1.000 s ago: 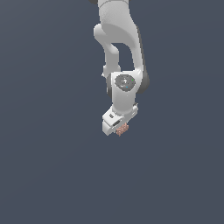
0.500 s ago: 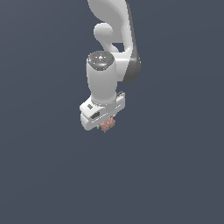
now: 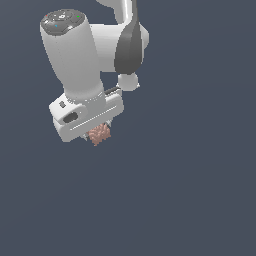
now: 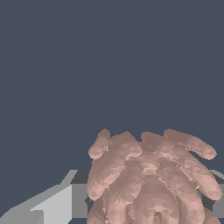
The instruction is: Pick up the object and move it to a goal position.
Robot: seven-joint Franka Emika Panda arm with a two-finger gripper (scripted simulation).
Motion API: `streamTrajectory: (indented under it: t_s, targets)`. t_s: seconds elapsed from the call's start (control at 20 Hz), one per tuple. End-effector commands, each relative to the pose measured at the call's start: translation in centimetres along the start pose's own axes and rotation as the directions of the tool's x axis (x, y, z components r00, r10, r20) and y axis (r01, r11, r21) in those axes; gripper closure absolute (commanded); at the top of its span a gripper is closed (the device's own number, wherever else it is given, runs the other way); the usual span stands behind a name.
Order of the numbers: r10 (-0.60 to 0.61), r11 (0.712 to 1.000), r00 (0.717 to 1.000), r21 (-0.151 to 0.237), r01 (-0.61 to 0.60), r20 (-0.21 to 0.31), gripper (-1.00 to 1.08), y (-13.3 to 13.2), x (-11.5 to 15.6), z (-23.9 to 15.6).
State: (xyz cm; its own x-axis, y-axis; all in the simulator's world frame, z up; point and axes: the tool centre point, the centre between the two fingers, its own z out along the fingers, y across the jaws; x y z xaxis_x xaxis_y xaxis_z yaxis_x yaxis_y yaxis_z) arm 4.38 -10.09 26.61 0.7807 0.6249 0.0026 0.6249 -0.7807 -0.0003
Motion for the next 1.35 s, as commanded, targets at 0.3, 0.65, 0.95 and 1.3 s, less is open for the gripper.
streamTrajectory:
  t_s: [0.3,0.65,0.95,1.3]
  targets:
    - [-0.001,1.000,1.000,0.001,0.001,0.002,1.08,4.6,-1.3,-5.3]
    - [0.000,1.000,1.000,0.000,0.000,0.002,1.08,6.8,-1.8,-7.8]
    - [0.000,1.000,1.000,0.000,0.000,0.003,1.08,7.8,-2.0,-8.9]
    - [0.000,1.000,1.000,0.000,0.000,0.003,1.08,8.1,-2.0,-9.2]
